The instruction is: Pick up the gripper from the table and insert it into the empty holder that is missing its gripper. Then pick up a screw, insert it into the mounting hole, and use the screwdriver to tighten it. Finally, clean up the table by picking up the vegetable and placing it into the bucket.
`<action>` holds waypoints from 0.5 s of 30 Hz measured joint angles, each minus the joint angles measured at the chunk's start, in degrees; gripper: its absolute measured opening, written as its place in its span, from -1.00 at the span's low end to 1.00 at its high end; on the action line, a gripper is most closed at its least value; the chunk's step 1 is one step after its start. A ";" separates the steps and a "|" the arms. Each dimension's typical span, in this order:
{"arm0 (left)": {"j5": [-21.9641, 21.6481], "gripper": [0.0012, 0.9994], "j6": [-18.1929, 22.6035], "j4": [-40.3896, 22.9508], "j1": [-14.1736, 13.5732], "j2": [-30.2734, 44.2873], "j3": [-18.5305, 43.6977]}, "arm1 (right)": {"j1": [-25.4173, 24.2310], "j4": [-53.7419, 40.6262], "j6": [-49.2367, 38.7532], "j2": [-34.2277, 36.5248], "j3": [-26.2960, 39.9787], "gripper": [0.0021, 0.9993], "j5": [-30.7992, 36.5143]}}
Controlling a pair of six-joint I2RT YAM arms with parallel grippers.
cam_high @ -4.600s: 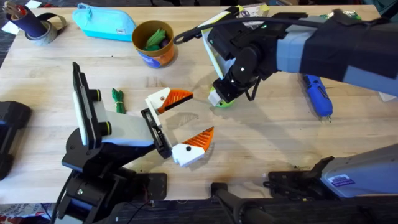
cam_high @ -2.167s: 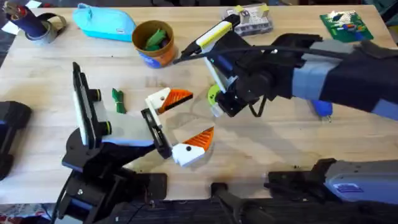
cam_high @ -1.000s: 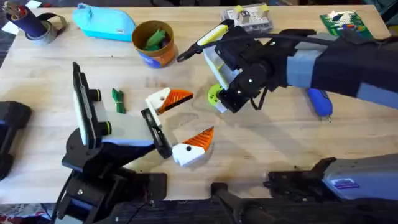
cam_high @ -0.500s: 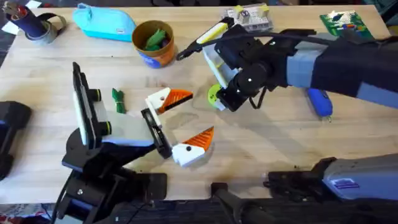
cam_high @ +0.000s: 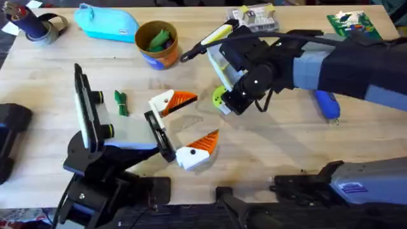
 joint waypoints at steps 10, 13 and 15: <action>0.00 0.98 0.01 -0.01 0.00 0.00 0.00 | 0.00 -0.08 -0.01 0.00 0.00 -0.69 0.00; 0.00 0.98 0.01 -0.01 0.00 0.01 0.00 | 0.00 -0.43 0.00 0.01 0.00 -0.70 0.00; 0.00 0.98 0.00 0.00 0.00 0.01 0.00 | 0.00 -0.81 -0.01 0.00 0.00 -0.71 -0.01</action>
